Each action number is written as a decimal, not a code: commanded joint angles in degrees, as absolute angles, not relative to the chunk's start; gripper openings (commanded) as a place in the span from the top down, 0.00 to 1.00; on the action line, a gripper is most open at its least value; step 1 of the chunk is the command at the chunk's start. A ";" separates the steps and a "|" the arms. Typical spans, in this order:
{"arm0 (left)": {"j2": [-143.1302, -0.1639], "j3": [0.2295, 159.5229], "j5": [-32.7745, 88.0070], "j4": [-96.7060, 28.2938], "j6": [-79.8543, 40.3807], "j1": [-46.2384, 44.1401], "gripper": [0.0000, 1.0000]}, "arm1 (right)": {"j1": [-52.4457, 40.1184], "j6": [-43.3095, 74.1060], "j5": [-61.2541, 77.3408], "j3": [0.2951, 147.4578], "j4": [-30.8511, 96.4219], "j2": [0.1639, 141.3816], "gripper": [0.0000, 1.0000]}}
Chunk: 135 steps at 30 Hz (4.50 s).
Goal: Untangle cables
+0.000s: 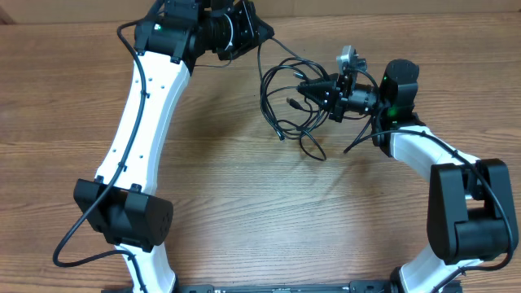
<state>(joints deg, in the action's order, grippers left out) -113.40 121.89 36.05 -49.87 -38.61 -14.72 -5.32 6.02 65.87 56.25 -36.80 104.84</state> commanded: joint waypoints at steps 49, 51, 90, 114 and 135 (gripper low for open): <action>-112.51 124.01 19.42 -71.75 16.25 -12.49 0.01 | -4.54 6.33 74.19 56.34 -43.09 103.61 0.96; -112.51 124.01 25.02 -73.63 20.82 -12.58 0.00 | -4.54 9.30 76.40 56.34 -48.07 103.61 0.96; -112.51 124.01 45.19 -86.08 49.23 -12.84 0.06 | -3.03 13.54 75.96 56.34 -54.61 103.61 0.96; -112.51 124.01 49.08 -81.21 50.11 -14.44 0.00 | -4.49 16.80 80.16 56.34 -57.10 103.61 0.96; -113.27 123.90 44.40 -77.45 46.26 -19.57 0.03 | -4.56 18.26 82.63 56.34 -57.84 103.61 0.96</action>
